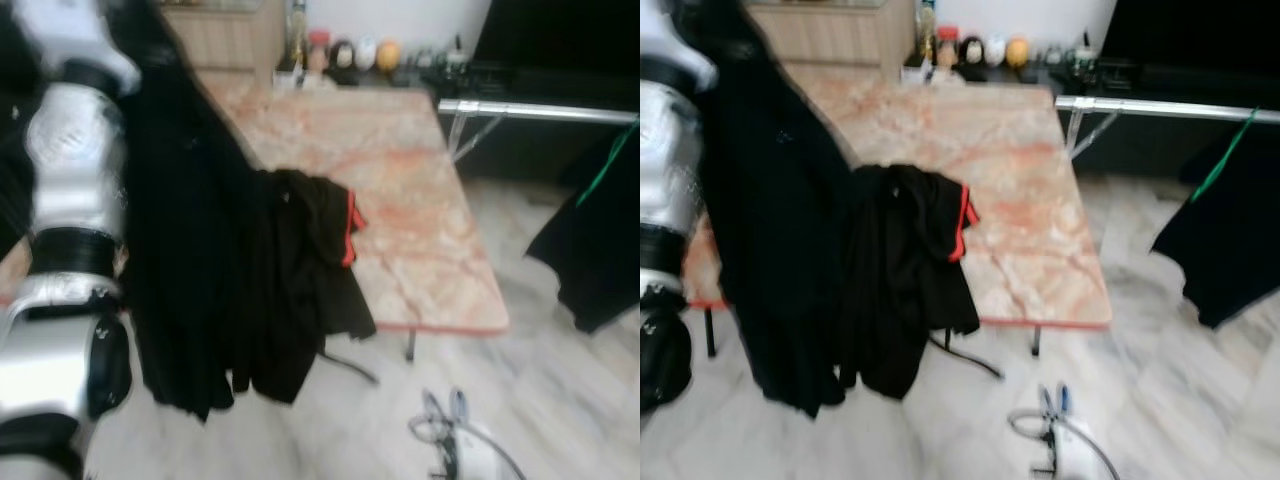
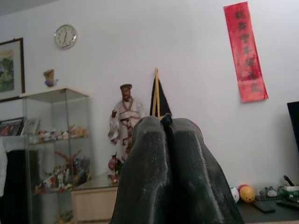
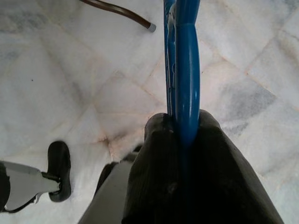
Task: Hang hanger
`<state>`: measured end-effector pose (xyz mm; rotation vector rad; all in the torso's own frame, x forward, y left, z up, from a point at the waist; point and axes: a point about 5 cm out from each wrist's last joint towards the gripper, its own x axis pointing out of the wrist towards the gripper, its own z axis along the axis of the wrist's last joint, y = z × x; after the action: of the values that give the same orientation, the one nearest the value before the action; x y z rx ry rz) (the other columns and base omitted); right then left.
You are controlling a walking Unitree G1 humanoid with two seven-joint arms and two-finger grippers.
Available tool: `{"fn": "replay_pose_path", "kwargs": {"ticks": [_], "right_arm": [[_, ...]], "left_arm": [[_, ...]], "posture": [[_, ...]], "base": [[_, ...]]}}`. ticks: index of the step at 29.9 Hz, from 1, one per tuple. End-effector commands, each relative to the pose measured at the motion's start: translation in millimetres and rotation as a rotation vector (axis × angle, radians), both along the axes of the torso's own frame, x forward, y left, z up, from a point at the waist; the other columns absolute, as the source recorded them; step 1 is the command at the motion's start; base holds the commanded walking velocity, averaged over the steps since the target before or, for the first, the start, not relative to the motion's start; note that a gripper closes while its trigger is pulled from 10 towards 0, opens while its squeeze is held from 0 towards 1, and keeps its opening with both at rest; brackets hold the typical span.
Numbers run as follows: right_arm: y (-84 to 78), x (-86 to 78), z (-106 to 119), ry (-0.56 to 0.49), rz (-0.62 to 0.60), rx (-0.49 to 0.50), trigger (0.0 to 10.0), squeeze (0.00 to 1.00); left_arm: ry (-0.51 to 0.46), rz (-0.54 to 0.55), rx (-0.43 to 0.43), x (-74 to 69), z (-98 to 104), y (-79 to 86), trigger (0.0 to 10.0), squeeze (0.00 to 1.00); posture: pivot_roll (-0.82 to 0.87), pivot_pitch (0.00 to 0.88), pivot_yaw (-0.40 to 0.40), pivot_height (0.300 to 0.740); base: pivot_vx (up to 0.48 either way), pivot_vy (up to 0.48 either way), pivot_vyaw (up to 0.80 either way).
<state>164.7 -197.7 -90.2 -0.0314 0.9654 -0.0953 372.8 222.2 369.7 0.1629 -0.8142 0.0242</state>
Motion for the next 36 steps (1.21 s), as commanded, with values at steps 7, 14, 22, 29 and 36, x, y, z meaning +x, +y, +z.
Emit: {"fn": "replay_pose_path", "kwargs": {"ticks": [7, 14, 22, 29, 36], "right_arm": [[-11.7, -3.8, 0, 0.006, -0.022, -0.025, 10.0, 0.0], [-11.9, -5.1, 0, 0.013, -0.013, -0.027, 10.0, 0.0], [-13.4, -7.3, -1, 0.021, -0.005, -0.031, 10.0, 0.0], [-13.8, -7.8, -1, 0.024, 0.001, -0.03, 10.0, 0.0], [-14.2, -7.7, -1, 0.023, -0.001, -0.031, 10.0, 0.0]], "left_arm": [[-0.055, -0.042, 0.038, 0.2, 16, -13.9, 10.0, 0.0], [0.155, -0.075, 0.036, 4.0, -53, -3.3, 10.0, 0.0], [0.49, -0.214, -0.009, -31.8, -156, -0.6, 10.0, 0.0], [0.742, -0.298, 0.032, -65.1, -214, -3.3, 10.0, 0.0], [0.766, -0.293, 0.008, -70.1, -222, -7.0, 10.0, 1.0]], "posture": [[0.1, 0.0, 0.002, 0.74], [0.1, 0.0, -0.001, 0.74], [0.12, 0.0, 0.0, 0.74], [0.12, 0.0, 0.001, 0.74], [0.12, 0.0, 0.002, 0.74]], "base": [[0.291, 0.0, 0.0], [0.0, 0.0, 0.0], [0.0, 0.0, 0.0], [0.0, 0.0, 0.0], [0.0, 0.0, 0.0]]}}
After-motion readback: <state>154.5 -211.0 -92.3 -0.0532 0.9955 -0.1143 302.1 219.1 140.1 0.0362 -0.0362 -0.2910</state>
